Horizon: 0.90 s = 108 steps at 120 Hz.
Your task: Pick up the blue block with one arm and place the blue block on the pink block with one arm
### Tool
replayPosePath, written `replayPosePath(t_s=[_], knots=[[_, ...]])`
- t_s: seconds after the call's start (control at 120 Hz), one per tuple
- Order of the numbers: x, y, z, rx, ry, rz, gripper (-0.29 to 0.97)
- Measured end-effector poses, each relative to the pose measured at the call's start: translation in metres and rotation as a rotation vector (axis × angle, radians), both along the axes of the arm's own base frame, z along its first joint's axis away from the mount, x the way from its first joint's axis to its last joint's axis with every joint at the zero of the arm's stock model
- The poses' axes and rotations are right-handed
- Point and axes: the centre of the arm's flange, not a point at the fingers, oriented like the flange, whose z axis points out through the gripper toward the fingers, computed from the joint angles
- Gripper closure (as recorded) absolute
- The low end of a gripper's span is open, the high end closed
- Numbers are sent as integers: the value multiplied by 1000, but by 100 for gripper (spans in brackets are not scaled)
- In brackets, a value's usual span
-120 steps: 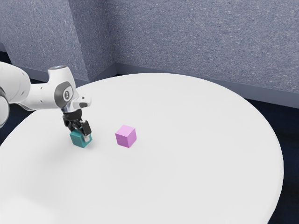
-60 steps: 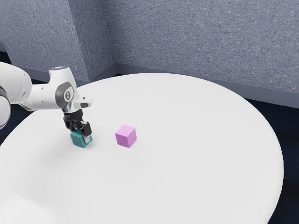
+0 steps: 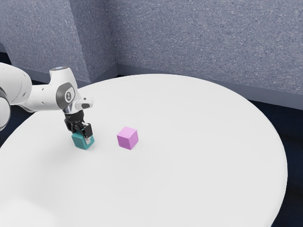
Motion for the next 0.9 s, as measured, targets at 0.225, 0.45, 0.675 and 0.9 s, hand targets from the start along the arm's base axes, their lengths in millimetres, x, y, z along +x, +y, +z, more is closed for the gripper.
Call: replayPosePath(t_s=[0.225, 0.45, 0.675, 0.9], knots=[[1, -2, 22, 6, -22, 3, 26], [11, -49, 71, -13, -65, -40, 29], [33, -92, 94, -37, -80, -21, 30], [61, -118, 98, -34, -20, 41, 29]])
